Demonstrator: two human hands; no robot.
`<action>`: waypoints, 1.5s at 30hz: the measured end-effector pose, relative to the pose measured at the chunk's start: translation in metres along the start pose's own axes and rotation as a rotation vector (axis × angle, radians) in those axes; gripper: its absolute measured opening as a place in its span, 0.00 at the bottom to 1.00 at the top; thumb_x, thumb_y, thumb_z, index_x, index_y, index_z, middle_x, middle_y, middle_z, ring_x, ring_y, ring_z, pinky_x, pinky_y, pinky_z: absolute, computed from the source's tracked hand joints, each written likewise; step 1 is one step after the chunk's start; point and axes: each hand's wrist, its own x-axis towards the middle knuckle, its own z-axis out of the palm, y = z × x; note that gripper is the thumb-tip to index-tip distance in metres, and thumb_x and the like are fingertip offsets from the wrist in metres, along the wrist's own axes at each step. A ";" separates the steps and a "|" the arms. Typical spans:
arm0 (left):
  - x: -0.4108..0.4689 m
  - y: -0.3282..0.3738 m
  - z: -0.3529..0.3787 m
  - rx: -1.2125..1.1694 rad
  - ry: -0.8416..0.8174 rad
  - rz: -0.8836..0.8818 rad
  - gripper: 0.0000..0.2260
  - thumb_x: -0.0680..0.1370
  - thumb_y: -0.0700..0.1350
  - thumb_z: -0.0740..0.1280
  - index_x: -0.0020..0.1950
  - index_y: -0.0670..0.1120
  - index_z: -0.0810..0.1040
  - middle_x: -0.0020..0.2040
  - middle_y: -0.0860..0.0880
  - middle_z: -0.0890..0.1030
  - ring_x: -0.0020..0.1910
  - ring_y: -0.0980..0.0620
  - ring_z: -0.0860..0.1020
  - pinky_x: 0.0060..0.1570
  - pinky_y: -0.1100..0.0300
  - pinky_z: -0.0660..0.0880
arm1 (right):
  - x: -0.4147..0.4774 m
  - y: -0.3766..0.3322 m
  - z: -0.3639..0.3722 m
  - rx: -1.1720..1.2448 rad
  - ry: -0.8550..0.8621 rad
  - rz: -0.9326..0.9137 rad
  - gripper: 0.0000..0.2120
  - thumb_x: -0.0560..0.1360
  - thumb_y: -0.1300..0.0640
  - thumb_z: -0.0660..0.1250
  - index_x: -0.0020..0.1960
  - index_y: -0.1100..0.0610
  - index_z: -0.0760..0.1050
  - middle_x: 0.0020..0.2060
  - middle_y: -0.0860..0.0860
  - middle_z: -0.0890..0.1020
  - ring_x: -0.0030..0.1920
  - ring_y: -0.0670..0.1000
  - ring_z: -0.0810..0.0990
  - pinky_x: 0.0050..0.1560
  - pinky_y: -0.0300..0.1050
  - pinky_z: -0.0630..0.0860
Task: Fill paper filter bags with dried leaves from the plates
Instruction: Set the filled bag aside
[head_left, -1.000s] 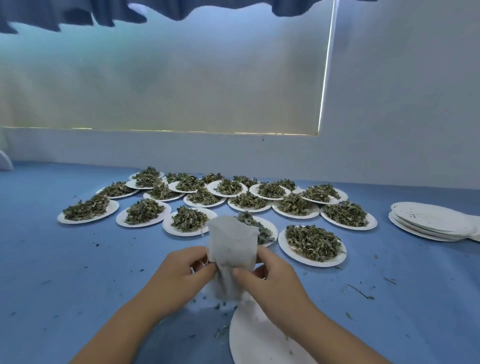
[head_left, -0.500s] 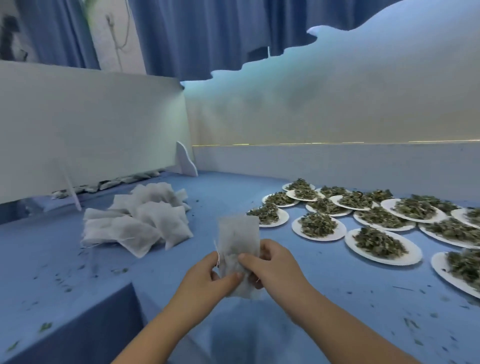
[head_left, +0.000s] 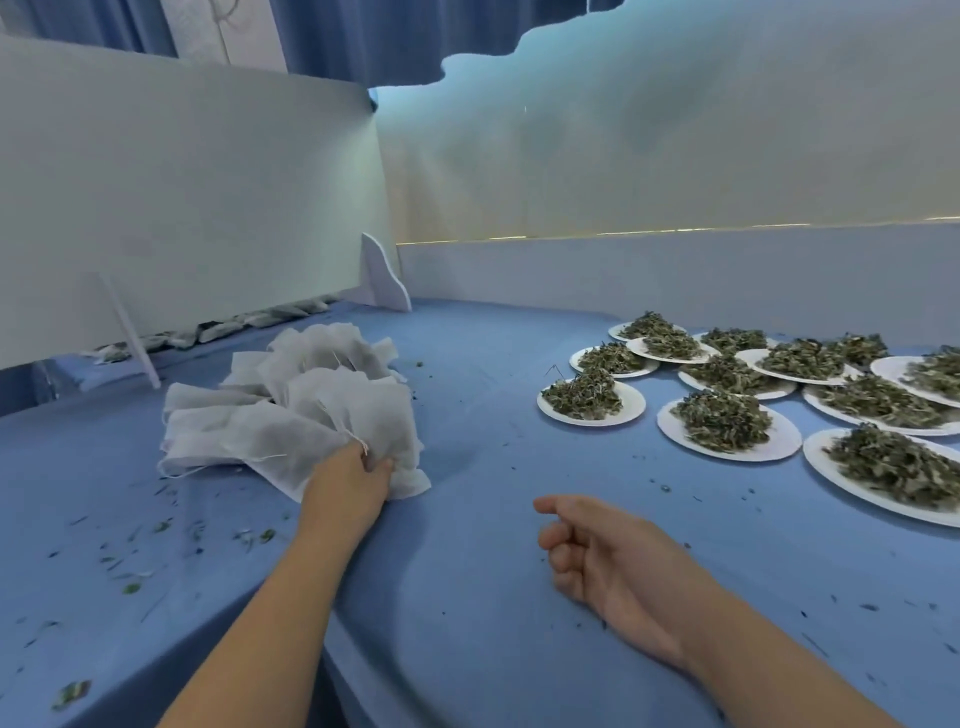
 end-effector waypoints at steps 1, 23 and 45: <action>0.008 0.000 0.003 0.012 0.008 -0.014 0.14 0.78 0.49 0.65 0.37 0.43 0.69 0.34 0.49 0.74 0.33 0.54 0.70 0.31 0.59 0.61 | 0.001 0.001 -0.001 -0.003 -0.008 0.000 0.23 0.65 0.56 0.71 0.57 0.65 0.76 0.36 0.57 0.78 0.30 0.50 0.75 0.30 0.42 0.74; -0.014 -0.003 -0.010 -0.037 -0.043 -0.025 0.20 0.77 0.46 0.66 0.66 0.42 0.67 0.63 0.40 0.71 0.56 0.40 0.73 0.55 0.46 0.73 | -0.004 0.002 -0.002 -0.042 -0.001 -0.032 0.08 0.78 0.62 0.63 0.54 0.64 0.78 0.35 0.56 0.79 0.31 0.49 0.75 0.32 0.41 0.74; -0.269 0.318 0.057 -0.337 -0.839 0.781 0.20 0.73 0.38 0.60 0.46 0.66 0.76 0.39 0.54 0.81 0.31 0.62 0.75 0.31 0.70 0.70 | -0.248 -0.105 -0.122 -0.106 0.291 -0.288 0.09 0.77 0.56 0.64 0.53 0.59 0.78 0.40 0.55 0.78 0.31 0.51 0.77 0.33 0.42 0.71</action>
